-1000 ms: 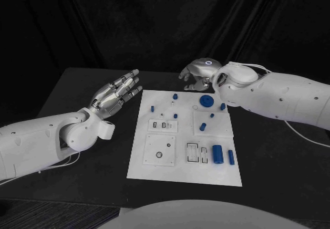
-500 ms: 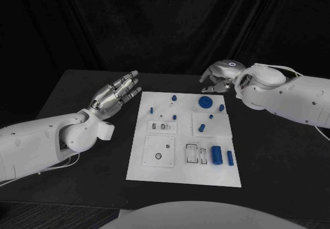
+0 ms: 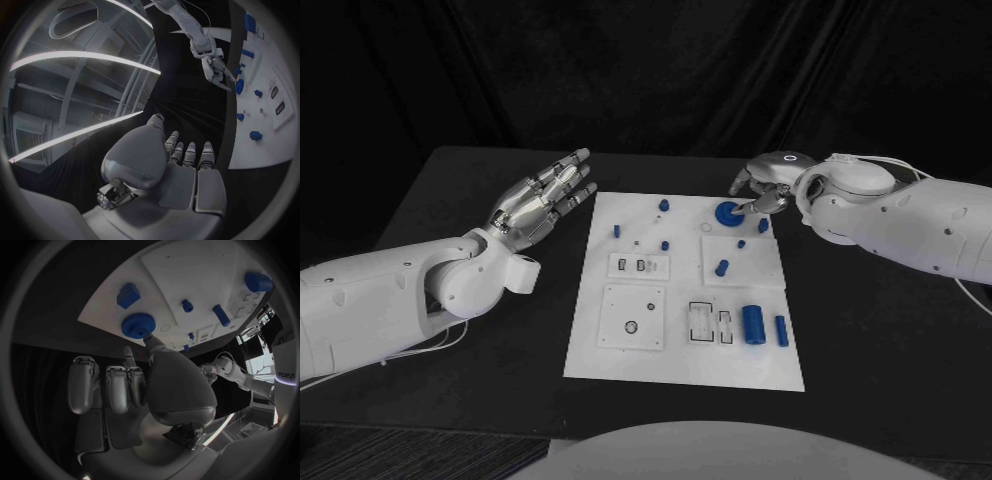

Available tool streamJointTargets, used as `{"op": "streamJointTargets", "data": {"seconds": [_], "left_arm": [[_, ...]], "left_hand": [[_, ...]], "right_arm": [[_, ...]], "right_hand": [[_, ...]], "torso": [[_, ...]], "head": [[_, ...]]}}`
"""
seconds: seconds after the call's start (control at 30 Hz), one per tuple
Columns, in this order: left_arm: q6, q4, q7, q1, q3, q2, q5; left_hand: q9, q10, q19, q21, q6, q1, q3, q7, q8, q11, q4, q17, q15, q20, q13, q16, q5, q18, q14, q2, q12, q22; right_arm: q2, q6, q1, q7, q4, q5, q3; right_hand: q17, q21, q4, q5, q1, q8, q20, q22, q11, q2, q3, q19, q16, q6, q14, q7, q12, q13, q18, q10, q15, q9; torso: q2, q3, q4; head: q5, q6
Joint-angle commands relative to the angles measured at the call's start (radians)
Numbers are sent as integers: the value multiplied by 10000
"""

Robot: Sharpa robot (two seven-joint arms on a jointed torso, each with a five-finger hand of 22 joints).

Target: Assemble the parts on the task board

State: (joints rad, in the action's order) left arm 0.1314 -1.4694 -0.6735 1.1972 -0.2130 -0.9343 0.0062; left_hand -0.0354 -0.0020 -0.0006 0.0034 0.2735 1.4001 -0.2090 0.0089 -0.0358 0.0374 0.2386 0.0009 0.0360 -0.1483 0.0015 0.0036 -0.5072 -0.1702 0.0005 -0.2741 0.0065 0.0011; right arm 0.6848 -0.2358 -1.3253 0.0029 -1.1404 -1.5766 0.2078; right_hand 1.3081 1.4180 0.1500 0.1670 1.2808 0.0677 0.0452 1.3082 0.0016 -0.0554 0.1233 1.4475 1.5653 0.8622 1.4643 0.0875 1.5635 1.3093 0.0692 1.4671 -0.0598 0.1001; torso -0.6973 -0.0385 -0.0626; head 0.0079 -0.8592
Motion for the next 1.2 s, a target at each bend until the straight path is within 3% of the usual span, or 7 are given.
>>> {"op": "streamJointTargets", "data": {"seconds": [0.03,0.53,0.6,0.67,0.83,1.1,1.2], "left_arm": [[184,0,-80,-15,7,29,57],[234,37,-62,-21,7,64,57],[246,45,-58,-22,7,75,57],[258,51,-50,-24,7,85,57],[280,57,-28,-28,7,91,57],[289,76,-8,-32,7,81,57],[294,78,-4,-32,7,71,57]], "left_hand": [[-12,20,6,-34,43,82,12,11,-63,-67,-49,-9,43,-74,-15,-36,-49,-86,-5,5,-65,-11],[-9,20,6,-34,28,87,18,14,-61,-69,-63,-9,54,-80,-15,-36,-60,-85,-5,6,-65,-11],[-9,20,6,-34,28,87,18,14,-61,-69,-63,-9,54,-80,-15,-36,-60,-85,-5,6,-65,-11],[-8,20,6,-34,25,89,23,16,-60,-70,-68,-9,60,-83,-15,-36,-65,-85,-5,0,-65,-11],[-8,20,6,-34,25,89,23,16,-60,-70,-68,-9,60,-83,-15,-36,-65,-85,-5,0,-65,-11],[-8,20,6,-34,21,90,28,18,-59,-72,-72,-9,65,-85,-15,-36,-71,-85,-5,-5,-65,-11],[-8,20,6,-34,21,90,28,18,-59,-72,-72,-9,65,-85,-15,-36,-71,-85,-5,-5,-65,-11]], "right_arm": [[-49,308,87,-272,66,-8,-5],[-148,278,243,-211,119,-115,-5],[-179,294,268,-205,138,-138,-5],[-210,332,299,-203,159,-157,-5],[-263,410,397,-185,199,-255,-5],[-295,117,483,31,216,-303,-5],[-283,-112,489,135,182,-307,-5]], "right_hand": [[2627,93,51,78,-61,-12,6,692,-38,-6,20,59,55,-38,1065,19,73,2615,-151,1037,-48,8],[2627,76,-122,0,78,196,31,699,-8,-46,54,9,55,306,1065,46,73,2615,-137,1037,-23,219],[2627,72,-226,243,195,249,27,705,-15,-43,106,-1,55,390,1065,40,73,2615,-134,1037,-28,301],[2627,60,-423,827,391,429,18,714,-26,-37,212,-20,55,639,1065,29,73,2615,-130,1037,-41,502],[2627,42,-659,1235,576,658,-4,724,-63,-38,326,-39,55,809,1065,-13,73,2615,-124,1037,-65,777],[2627,30,-1155,3297,726,1585,-76,806,-120,-25,681,-38,55,1203,1065,-75,73,2615,-129,1037,-125,1792],[2627,45,-1272,3502,771,1781,-57,844,-75,-37,769,-21,55,1221,1065,-73,73,2615,-140,1037,-107,2014]], "torso": [[-1,-13,-25],[-2,-20,-27],[-1,-19,-24],[3,-20,-16],[7,-24,-5],[4,-20,-17],[4,-20,-24]], "head": [[-19,-37],[-38,-89],[-34,-103],[-22,-124],[22,-134],[27,-134],[33,-134]]}}
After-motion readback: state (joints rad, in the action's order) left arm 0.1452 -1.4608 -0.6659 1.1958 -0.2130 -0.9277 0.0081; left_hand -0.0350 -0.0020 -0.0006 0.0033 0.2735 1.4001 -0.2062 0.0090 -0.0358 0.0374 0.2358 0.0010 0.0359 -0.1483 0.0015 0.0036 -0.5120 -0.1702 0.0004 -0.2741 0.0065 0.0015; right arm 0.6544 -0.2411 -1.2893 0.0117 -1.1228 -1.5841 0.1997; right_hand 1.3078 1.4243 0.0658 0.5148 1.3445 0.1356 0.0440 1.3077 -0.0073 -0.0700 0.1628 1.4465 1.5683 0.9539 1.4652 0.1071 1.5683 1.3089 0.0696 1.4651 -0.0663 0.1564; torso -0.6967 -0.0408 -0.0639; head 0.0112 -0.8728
